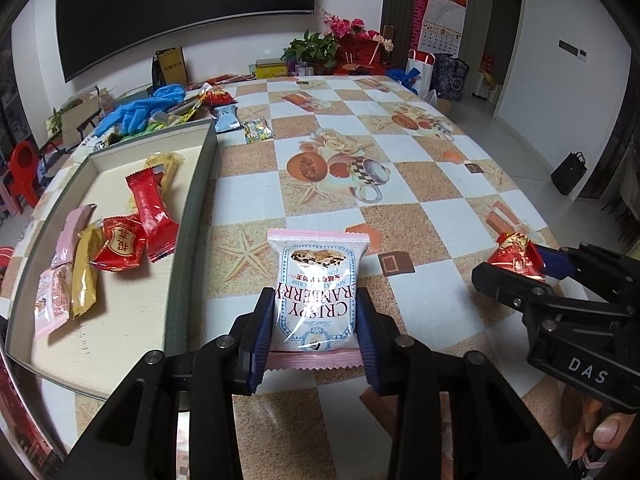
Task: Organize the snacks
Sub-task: 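Lift the white packet with the left tool while the right tool lifts the red candy, then carry the white packet in the left tool while the right tool carries the candy over the tray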
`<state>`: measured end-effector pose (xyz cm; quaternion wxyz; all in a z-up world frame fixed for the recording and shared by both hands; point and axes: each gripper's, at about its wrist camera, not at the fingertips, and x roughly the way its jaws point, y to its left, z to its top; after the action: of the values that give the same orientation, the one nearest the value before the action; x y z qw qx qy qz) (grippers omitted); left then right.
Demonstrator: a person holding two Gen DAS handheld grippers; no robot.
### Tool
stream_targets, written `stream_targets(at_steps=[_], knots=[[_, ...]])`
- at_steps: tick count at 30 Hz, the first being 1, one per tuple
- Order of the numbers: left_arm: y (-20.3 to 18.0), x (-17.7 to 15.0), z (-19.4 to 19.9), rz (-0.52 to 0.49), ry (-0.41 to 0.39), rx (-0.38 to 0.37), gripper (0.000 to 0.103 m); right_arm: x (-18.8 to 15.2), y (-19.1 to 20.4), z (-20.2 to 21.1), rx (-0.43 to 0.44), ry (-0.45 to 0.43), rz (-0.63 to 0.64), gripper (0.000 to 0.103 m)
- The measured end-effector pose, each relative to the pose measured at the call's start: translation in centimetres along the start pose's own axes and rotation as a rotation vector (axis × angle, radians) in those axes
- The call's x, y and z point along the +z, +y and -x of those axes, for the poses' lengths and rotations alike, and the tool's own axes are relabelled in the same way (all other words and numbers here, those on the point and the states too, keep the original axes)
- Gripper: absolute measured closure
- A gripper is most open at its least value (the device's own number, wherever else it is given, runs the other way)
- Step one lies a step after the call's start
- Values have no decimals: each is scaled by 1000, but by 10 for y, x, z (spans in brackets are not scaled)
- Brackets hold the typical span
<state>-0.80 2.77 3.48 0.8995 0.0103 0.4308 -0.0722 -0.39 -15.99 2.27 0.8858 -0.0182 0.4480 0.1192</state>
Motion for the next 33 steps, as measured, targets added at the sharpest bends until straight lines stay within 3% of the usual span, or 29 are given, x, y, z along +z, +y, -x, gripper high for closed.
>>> stream_targets(at_steps=[7,12,26,33], knots=[[28,9,19,118,-23,-116,62,18,17,15,17,-39,48,54],[54,14,33,198,-38,-152,62,30,28,23,42,-61,58,54],[101,17,52,246,-60,39,62,60,89,20,98,-74,213,54],[127,12,55,287,-57,93,62,74,130,12,144,-76,277,54]])
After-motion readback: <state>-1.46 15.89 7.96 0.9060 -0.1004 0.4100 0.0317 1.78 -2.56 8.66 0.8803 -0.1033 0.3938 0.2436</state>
